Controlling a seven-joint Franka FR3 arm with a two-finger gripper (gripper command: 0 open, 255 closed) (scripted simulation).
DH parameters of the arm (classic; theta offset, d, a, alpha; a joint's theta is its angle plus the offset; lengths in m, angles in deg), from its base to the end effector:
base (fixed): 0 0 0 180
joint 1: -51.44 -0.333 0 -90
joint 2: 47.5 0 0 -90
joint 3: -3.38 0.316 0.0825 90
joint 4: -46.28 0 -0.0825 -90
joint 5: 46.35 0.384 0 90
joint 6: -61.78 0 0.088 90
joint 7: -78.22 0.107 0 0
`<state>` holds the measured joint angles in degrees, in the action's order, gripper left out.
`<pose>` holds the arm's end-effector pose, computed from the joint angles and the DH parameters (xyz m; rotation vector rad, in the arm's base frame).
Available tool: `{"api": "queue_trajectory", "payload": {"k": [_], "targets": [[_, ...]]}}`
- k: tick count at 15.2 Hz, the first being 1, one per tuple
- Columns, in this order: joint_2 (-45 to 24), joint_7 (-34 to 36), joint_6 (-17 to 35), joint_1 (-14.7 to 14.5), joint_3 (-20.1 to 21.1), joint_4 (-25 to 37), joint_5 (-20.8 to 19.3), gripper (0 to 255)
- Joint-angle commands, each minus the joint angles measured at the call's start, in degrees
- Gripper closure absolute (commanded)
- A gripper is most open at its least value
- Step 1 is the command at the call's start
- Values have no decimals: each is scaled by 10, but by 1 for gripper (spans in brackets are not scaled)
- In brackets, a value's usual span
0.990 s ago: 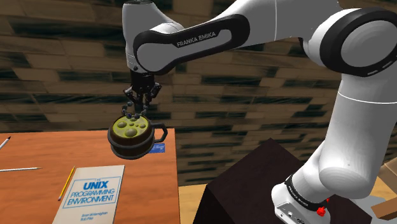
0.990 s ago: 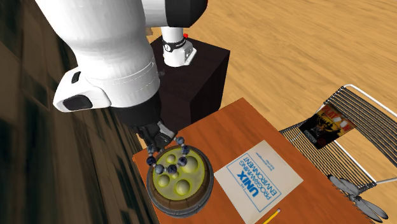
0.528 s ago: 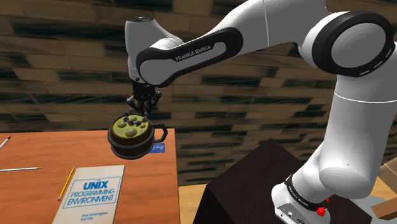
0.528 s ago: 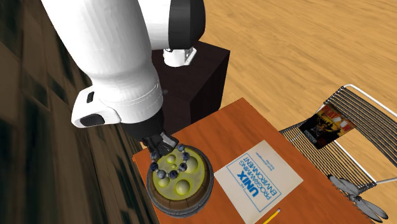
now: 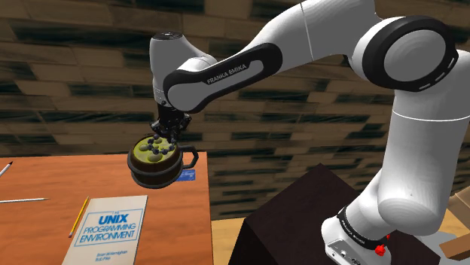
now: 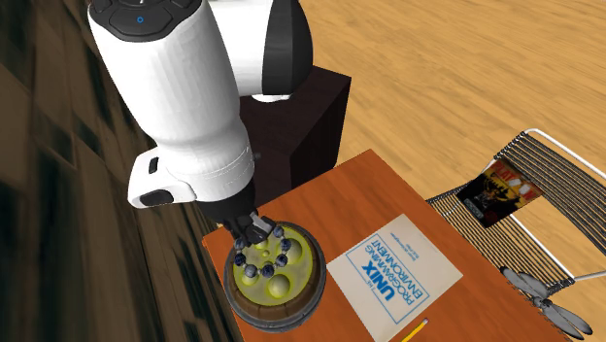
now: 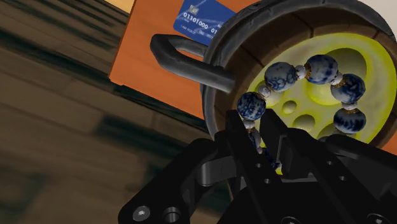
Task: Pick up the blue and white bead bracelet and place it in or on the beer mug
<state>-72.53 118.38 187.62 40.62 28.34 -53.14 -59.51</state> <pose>0.5578 0.3576 0.3535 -3.1058 -0.0152 -0.0991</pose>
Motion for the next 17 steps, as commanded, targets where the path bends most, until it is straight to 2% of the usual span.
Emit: {"api": "queue_trajectory", "payload": {"k": [1, 4, 5, 10, 14, 17], "targets": [[0, 0, 1, 0, 0, 0, 0, 255], [0, 0, 1, 0, 0, 0, 0, 255], [0, 0, 1, 0, 0, 0, 0, 0], [0, 0, 1, 0, 0, 0, 0, 0], [36, -12, -56, 7, 10, 23, 20, 0], [36, -12, -56, 7, 10, 23, 20, 0]]}}
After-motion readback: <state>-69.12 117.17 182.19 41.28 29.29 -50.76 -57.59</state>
